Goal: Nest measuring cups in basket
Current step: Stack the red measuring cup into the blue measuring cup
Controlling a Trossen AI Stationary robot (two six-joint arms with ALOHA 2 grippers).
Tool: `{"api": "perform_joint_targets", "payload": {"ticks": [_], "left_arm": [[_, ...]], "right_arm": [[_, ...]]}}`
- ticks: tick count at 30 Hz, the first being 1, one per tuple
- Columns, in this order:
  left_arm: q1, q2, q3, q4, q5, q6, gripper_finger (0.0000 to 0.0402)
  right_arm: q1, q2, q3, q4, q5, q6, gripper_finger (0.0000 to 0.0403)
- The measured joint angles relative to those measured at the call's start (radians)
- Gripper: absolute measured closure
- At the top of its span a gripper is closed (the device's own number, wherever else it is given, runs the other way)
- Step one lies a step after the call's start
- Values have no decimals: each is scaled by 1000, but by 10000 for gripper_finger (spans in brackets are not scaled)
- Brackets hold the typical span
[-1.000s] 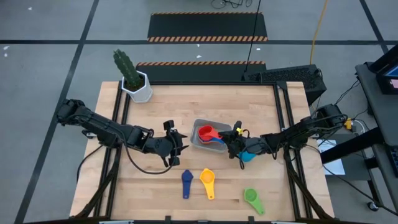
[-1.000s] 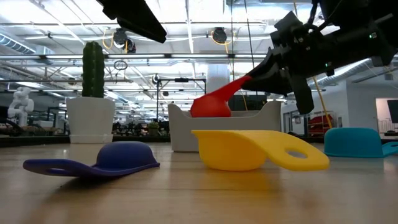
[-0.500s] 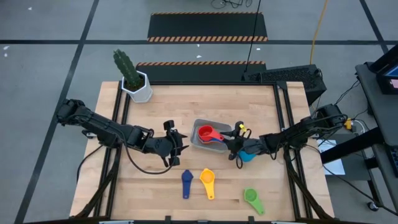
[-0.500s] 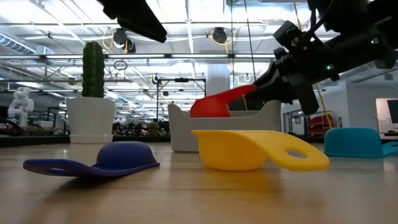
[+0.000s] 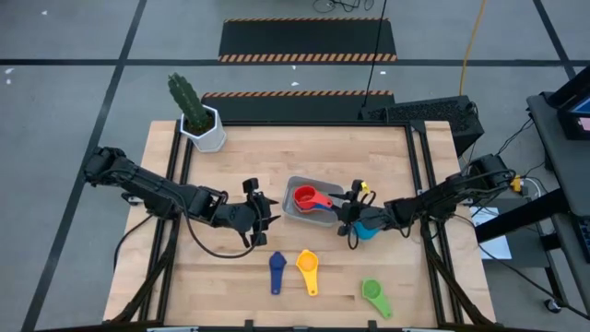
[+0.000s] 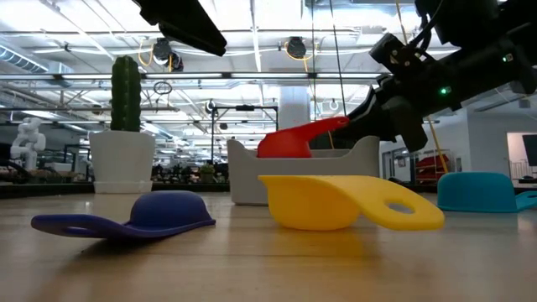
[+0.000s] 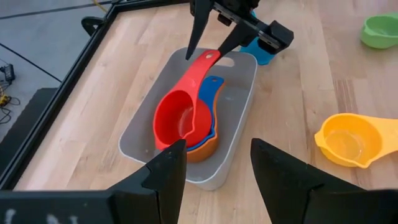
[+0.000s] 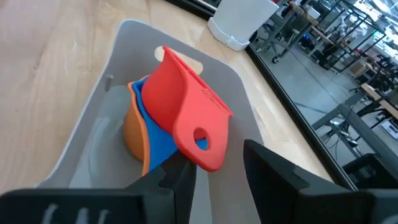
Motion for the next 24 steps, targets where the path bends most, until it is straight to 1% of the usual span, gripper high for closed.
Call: {"api": "perform_joint_targets", "payload": {"ticks": [11, 24], "left_arm": [[0, 0, 0, 11, 4, 13, 220], [0, 0, 0, 13, 5, 14, 220]], "right_arm": [[2, 0, 0, -4, -3, 67, 260], [2, -1, 0, -8, -3, 60, 239]]}}
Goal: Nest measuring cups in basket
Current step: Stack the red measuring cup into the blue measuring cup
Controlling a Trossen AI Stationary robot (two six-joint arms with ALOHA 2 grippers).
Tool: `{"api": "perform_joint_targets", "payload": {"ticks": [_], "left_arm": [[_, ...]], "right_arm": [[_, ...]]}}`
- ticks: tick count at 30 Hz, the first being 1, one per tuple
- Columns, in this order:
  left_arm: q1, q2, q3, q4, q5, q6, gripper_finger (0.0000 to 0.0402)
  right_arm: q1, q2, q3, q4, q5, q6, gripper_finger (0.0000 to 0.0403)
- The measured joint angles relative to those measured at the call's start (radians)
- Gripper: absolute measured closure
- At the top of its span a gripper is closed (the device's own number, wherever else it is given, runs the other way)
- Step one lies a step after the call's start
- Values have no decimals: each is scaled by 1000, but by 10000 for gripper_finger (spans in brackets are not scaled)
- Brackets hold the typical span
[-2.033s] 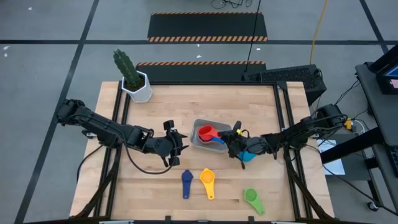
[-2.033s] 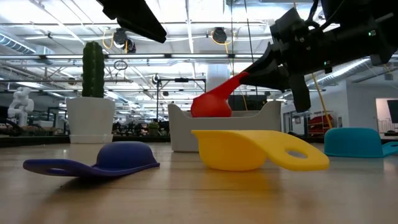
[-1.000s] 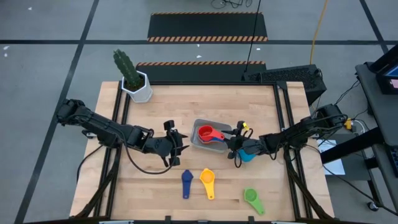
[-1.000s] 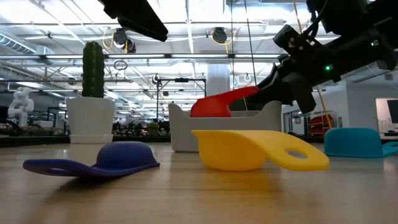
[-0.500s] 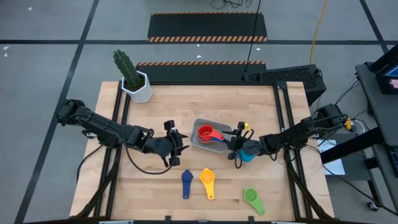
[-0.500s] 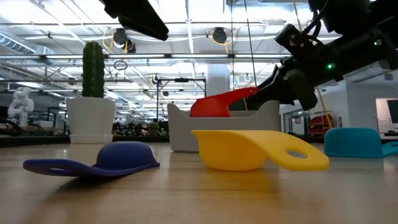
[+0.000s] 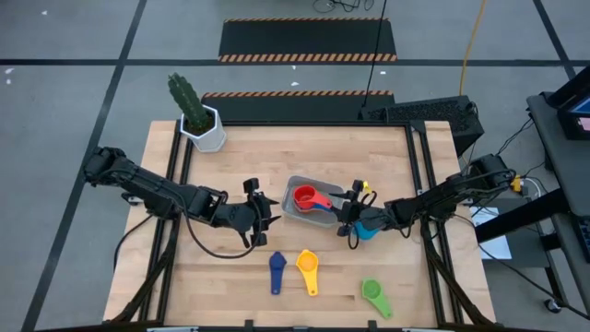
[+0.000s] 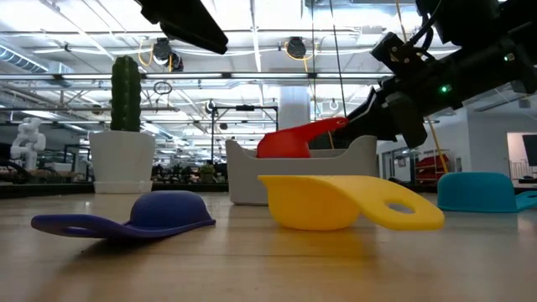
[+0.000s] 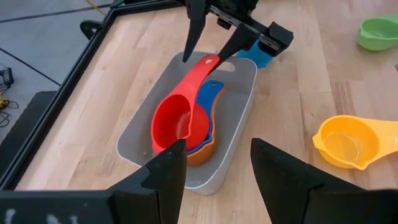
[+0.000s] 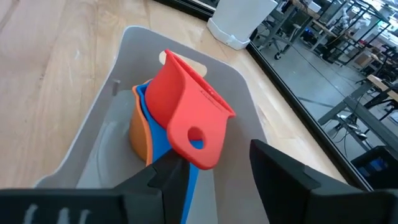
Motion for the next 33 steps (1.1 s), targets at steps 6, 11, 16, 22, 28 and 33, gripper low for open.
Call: {"api": "perform_joint_targets", "payload": {"ticks": [6, 11, 16, 22, 28, 33], "left_arm": [[0, 0, 0, 2, 1, 1, 220], [0, 0, 0, 2, 1, 3, 220], [0, 0, 0, 7, 2, 7, 220], [0, 0, 0, 37, 3, 12, 220], [0, 0, 0, 48, 3, 26, 220], [0, 0, 0, 47, 3, 27, 220]], "right_arm": [[0, -32, 0, -43, -6, 18, 231], [0, -107, 0, -178, -66, 110, 225], [0, -167, 0, -279, -86, 180, 224], [0, -228, 0, -305, -84, 204, 224], [0, -291, 0, -350, -83, 230, 224], [0, -313, 0, -370, -84, 238, 224]]}}
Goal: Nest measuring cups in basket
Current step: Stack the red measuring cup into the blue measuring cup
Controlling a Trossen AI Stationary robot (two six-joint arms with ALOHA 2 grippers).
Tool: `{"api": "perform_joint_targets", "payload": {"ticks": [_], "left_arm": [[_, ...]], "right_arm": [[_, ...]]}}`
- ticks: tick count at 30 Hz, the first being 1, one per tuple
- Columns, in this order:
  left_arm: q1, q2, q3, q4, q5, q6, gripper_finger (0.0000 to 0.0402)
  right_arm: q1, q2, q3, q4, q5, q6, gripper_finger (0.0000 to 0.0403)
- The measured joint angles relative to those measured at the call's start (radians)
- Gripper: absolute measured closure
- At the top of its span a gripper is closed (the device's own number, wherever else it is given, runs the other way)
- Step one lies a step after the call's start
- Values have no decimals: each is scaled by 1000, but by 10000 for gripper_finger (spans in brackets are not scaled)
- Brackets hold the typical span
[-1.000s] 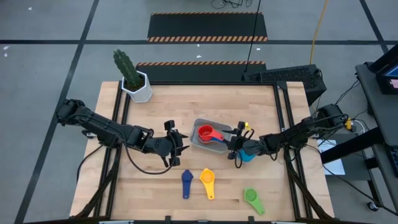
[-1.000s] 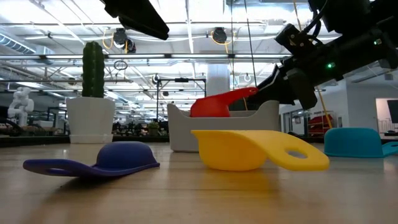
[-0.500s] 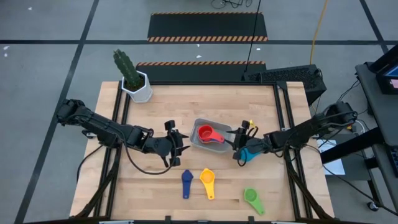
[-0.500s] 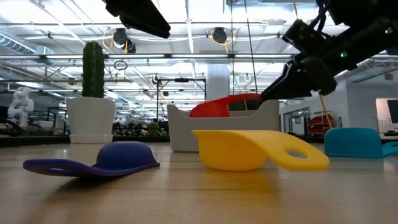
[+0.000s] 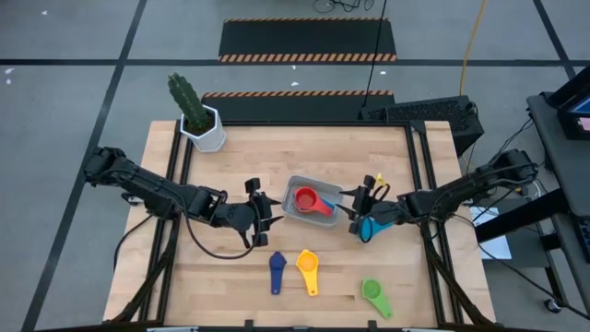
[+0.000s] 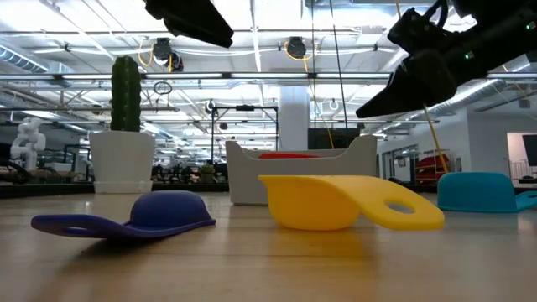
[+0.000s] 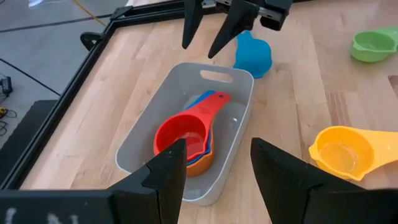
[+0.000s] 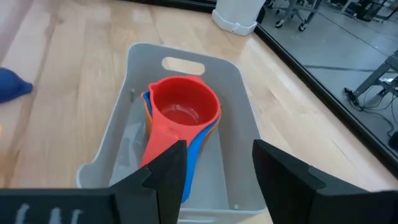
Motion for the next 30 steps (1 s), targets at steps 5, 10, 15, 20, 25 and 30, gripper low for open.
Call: {"api": "perform_joint_targets", "payload": {"ticks": [5, 10, 15, 20, 25, 30], "left_arm": [[0, 0, 0, 10, 0, 9, 220], [0, 0, 0, 35, 0, 36, 220], [0, 0, 0, 90, 0, 84, 220], [0, 0, 0, 96, 0, 109, 220], [0, 0, 0, 93, 0, 113, 220], [0, 0, 0, 86, 0, 111, 220]], "right_arm": [[-1, 0, 17, -15, -16, 123, 224], [-18, 6, 138, -190, -125, 258, 207], [-73, 59, 233, -320, -238, 328, 166], [-136, 181, 313, -387, -376, 342, 119], [-158, 315, 444, -535, -385, 299, 91], [-180, 403, 536, -639, -390, 290, 88]]}}
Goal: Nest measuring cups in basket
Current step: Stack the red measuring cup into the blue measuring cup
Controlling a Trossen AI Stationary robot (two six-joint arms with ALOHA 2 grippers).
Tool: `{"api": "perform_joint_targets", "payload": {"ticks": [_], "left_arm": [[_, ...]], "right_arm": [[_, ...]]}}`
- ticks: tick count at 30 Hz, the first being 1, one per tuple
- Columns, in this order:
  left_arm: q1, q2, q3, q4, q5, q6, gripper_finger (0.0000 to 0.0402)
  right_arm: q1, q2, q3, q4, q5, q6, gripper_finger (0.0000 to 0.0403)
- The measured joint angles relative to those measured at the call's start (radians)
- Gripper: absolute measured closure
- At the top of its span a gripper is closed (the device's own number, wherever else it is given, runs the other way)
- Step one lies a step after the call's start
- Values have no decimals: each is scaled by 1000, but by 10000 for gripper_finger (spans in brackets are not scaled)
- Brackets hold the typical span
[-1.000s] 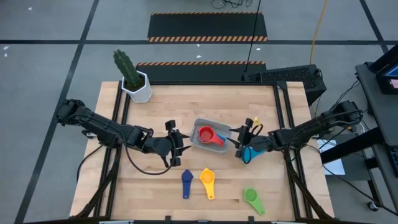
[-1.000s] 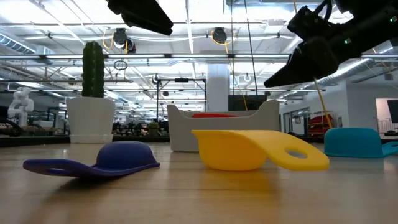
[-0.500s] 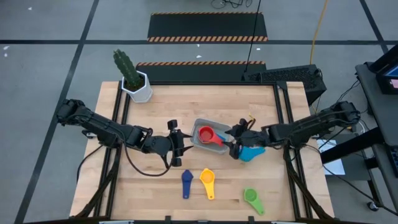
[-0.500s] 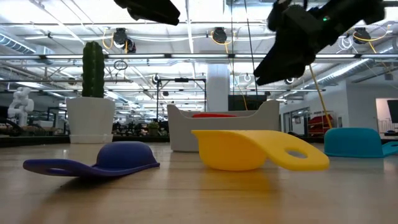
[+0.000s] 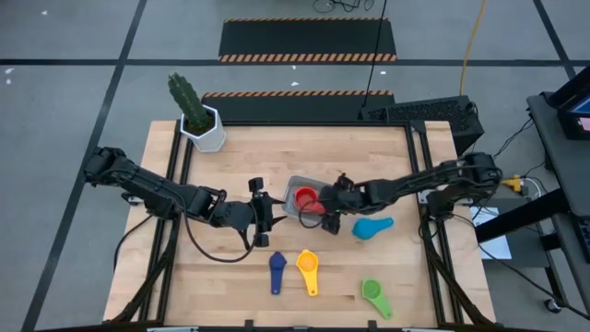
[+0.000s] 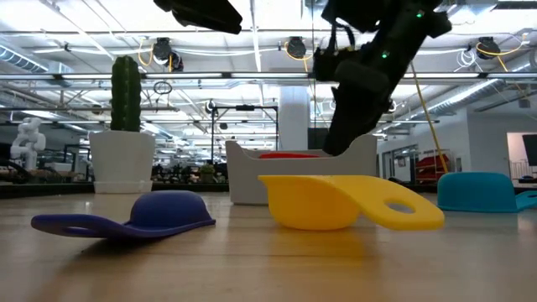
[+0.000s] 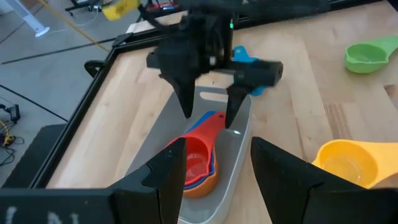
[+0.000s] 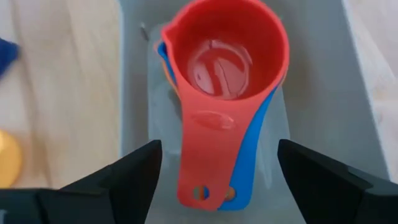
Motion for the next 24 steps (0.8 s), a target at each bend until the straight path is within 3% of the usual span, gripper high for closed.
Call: {"api": "perform_joint_targets", "payload": {"ticks": [13, 24], "left_arm": [[0, 0, 0, -2, 0, -1, 220], [0, 0, 0, 2, 0, -3, 220]], "right_arm": [[-20, 46, 29, -36, -56, -53, 97], [-54, 71, 28, -29, -107, -121, 193]]}}
